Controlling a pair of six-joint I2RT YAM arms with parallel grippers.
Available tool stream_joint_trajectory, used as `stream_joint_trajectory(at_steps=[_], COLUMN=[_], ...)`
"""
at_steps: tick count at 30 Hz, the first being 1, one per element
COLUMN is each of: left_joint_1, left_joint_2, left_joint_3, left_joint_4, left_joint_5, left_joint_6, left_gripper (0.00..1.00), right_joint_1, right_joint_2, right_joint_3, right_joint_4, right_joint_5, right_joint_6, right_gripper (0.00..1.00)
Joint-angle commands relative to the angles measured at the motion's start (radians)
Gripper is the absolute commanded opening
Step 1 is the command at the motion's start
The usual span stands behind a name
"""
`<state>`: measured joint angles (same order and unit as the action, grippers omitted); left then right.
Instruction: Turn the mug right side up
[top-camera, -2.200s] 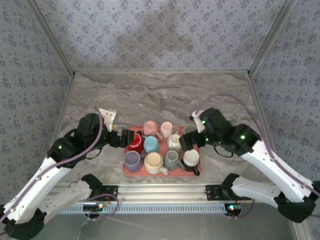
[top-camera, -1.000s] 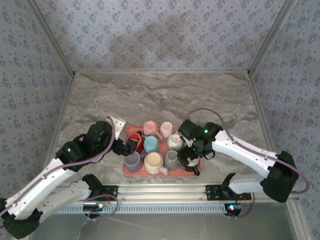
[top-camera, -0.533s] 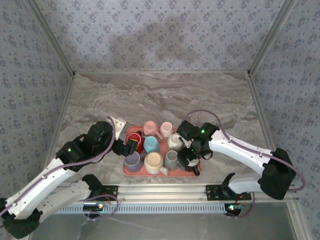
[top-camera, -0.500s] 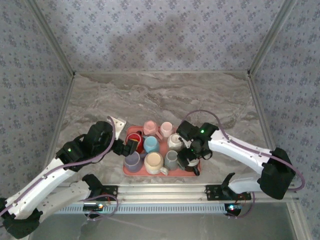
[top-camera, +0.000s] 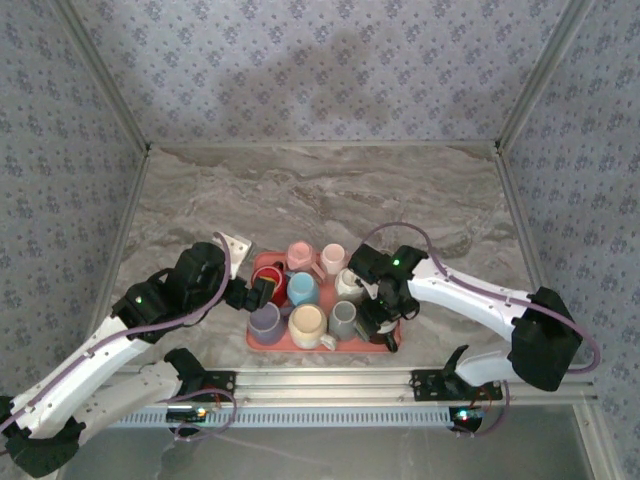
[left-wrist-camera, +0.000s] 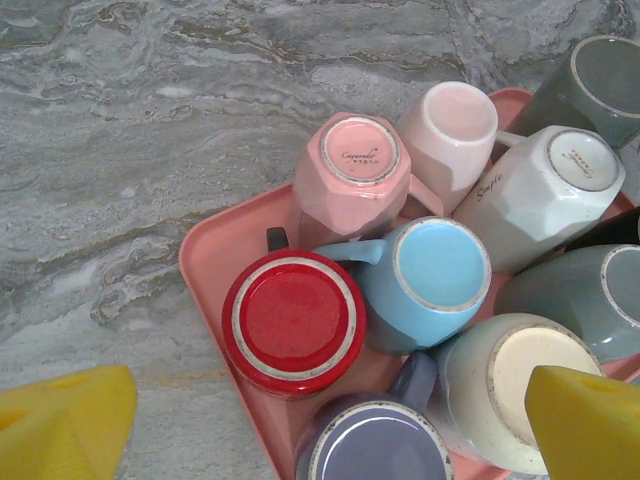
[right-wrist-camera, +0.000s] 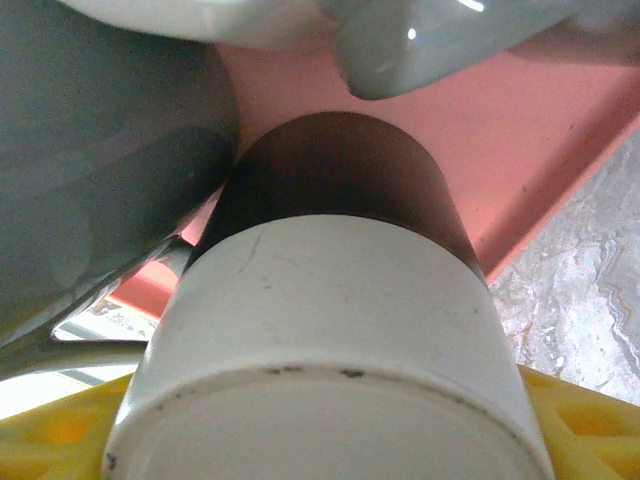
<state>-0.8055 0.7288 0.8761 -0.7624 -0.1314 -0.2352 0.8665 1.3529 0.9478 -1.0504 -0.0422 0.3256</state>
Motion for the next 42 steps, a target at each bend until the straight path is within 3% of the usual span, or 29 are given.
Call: stream_joint_trajectory(at_steps=[1,12,24,28,32,35,38,42], left_joint_1=[-0.006,-0.007,-0.007,-0.007,-0.006,-0.006,-0.006,-0.006], left_joint_2=[-0.008,-0.024,-0.068,-0.066,-0.058,-0.050,-0.048,-0.017], left_joint_3=[-0.004,-0.011,-0.001,0.026,0.026,-0.019,-0.138,-0.286], left_joint_4=[-0.001,0.010,0.044,0.032,0.073,0.217,0.512,0.915], left_joint_5=[-0.018,-0.048,-0.022,0.005,0.125,0.290,0.487,0.595], left_joint_6=[0.011,-0.004,-0.007,-0.025,-0.087,-0.200,-0.388,-0.637], left_gripper=[1.00,1.00,1.00,1.00,1.00,1.00,0.97,0.91], right_joint_1=[0.003,-0.001,-0.011,-0.057,-0.121,-0.153,-0.172,-0.192], right_joint_2=[-0.001,-0.107,-0.214,-0.255,-0.286,-0.318,-0.345,-0.350], right_joint_3=[-0.007,0.070,0.328,0.424,0.497,0.475,0.396,0.335], right_joint_4=[-0.017,-0.128,-0.363,-0.371,-0.268,-0.043,0.231,0.498], right_joint_5=[-0.018,-0.012,-0.028,-0.098,-0.205,-0.301,-0.369,-0.379], right_joint_6=[-0.004,-0.003,-0.001,-0.008,0.029,0.094,0.197,0.286], right_gripper=[0.60,0.38,0.31,0.30,0.29,0.29,0.28,0.25])
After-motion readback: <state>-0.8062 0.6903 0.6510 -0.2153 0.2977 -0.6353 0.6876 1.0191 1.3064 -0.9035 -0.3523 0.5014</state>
